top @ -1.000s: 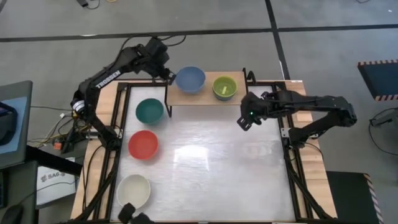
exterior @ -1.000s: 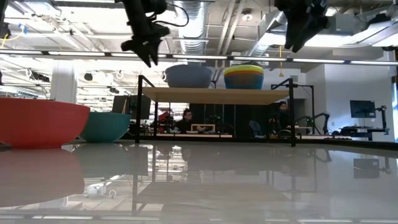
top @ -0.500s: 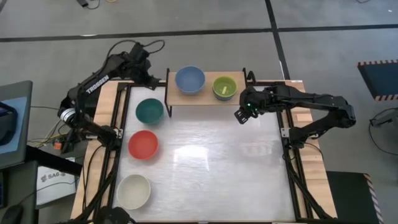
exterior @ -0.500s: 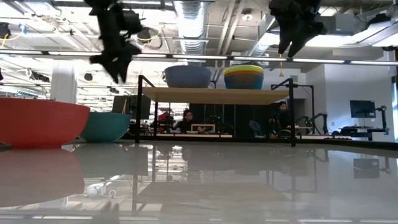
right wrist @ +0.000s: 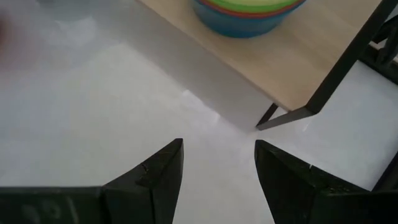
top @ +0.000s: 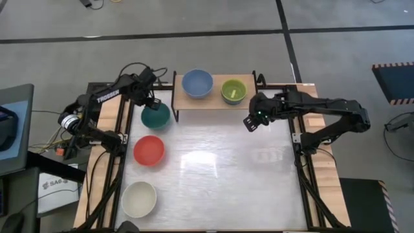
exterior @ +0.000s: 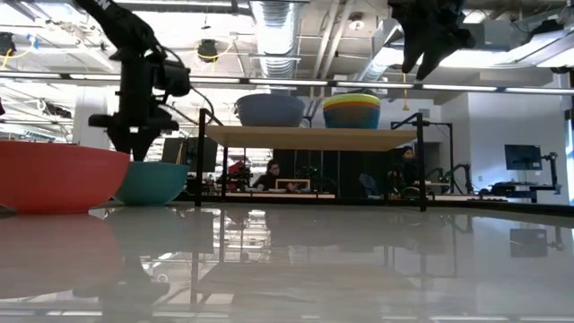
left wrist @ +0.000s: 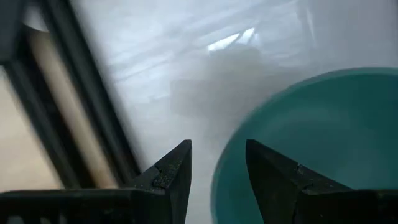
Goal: Place and stack bowls onto a shelf
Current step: Stack the green bowl on top of the blue bowl on the shelf
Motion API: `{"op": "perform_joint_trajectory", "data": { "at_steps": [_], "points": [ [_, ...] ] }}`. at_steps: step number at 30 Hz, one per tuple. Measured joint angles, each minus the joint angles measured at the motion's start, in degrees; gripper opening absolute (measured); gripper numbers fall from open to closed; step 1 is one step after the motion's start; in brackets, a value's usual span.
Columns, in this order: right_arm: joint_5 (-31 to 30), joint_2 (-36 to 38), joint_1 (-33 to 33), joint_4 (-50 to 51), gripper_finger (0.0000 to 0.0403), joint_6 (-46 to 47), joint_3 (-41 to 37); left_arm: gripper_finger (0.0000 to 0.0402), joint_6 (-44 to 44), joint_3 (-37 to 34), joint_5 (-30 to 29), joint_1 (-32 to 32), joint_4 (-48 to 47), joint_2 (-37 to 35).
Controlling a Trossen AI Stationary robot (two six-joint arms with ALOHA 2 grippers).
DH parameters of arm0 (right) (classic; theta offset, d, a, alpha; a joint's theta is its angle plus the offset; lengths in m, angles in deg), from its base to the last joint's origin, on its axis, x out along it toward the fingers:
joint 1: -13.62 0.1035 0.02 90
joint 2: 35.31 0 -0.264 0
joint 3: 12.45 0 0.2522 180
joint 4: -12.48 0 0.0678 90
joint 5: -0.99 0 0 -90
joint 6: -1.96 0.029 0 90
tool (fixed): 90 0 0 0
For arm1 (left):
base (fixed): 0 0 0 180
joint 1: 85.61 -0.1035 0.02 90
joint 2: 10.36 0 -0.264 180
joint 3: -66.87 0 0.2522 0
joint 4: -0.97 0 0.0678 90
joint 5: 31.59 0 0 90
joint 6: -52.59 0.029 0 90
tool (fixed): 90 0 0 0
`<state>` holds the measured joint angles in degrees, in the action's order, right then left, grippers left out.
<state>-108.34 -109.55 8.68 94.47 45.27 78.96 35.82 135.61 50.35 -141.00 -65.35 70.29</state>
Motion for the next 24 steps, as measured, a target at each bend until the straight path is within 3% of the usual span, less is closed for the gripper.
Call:
{"op": "perform_joint_trajectory", "data": {
  "at_steps": [6, 13, 19, 24],
  "points": [
    [-0.04, 0.00, 3.14, 0.15, 0.0224, 3.35, 0.02, 0.0122, -0.22, -4.40, 0.92, -0.49, 3.33, 0.00],
    [-0.11, 0.00, 5.03, 0.28, 0.0224, 4.86, 0.02, 0.0013, 0.53, -6.42, 1.14, -0.49, 5.76, -0.09],
    [-0.15, 0.00, 5.96, 0.30, 0.0224, 5.79, 0.02, 0.0002, 1.06, -5.84, 2.06, -0.43, 5.83, -1.58],
    [-0.28, 0.00, 7.33, 0.35, 0.0224, 7.14, 0.02, 0.0000, 0.44, -2.90, -0.16, 0.22, 2.49, -8.66]
  ]
}}
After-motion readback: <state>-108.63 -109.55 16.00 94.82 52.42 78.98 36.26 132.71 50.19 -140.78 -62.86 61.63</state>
